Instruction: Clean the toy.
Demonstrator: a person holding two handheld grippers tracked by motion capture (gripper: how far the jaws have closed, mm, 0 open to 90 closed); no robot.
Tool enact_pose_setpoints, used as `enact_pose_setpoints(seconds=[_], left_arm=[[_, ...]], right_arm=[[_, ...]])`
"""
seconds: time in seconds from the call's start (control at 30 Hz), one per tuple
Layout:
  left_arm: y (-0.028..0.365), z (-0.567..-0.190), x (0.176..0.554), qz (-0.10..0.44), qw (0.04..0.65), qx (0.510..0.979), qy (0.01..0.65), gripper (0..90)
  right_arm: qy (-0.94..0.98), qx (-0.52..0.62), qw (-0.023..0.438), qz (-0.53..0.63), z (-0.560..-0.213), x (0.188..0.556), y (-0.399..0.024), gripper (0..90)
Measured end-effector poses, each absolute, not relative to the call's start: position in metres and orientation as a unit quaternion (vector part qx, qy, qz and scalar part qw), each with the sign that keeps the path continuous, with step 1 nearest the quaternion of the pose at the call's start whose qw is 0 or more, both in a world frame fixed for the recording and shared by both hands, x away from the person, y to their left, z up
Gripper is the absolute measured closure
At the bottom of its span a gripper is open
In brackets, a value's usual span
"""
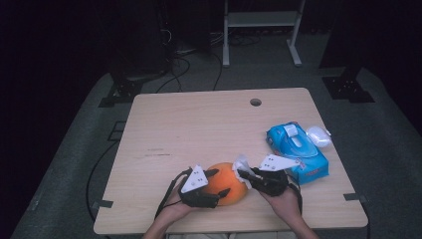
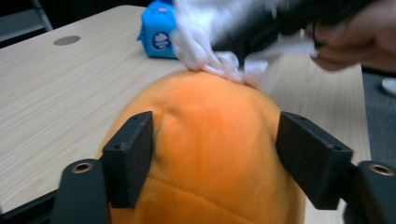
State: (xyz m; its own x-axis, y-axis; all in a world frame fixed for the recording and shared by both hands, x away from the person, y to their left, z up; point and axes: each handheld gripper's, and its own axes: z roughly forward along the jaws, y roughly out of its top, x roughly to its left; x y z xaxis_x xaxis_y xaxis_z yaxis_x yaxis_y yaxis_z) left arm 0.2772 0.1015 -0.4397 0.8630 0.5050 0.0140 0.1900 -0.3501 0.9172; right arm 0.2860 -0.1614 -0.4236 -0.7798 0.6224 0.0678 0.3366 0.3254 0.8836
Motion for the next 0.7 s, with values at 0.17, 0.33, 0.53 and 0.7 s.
enact_pose_setpoints(seconds=[0.17,0.33,0.53,0.7], left_arm=[[0.106,-0.445,0.285,0.129,0.516,0.805,0.264,12.9],[0.096,-0.443,0.276,0.155,0.505,0.821,0.217,23.7],[0.096,-0.438,0.275,0.16,0.517,0.815,0.207,15.9],[0.1,-0.443,0.281,0.133,0.526,0.807,0.233,16.2]], right_arm=[[0.803,0.308,0.14,0.49,-0.427,0.286,-0.163,79.9],[0.805,0.27,0.148,0.508,-0.413,0.274,-0.15,79.9],[0.806,0.279,0.153,0.5,-0.415,0.279,-0.156,79.9],[0.801,0.298,0.148,0.498,-0.421,0.285,-0.164,79.9]])
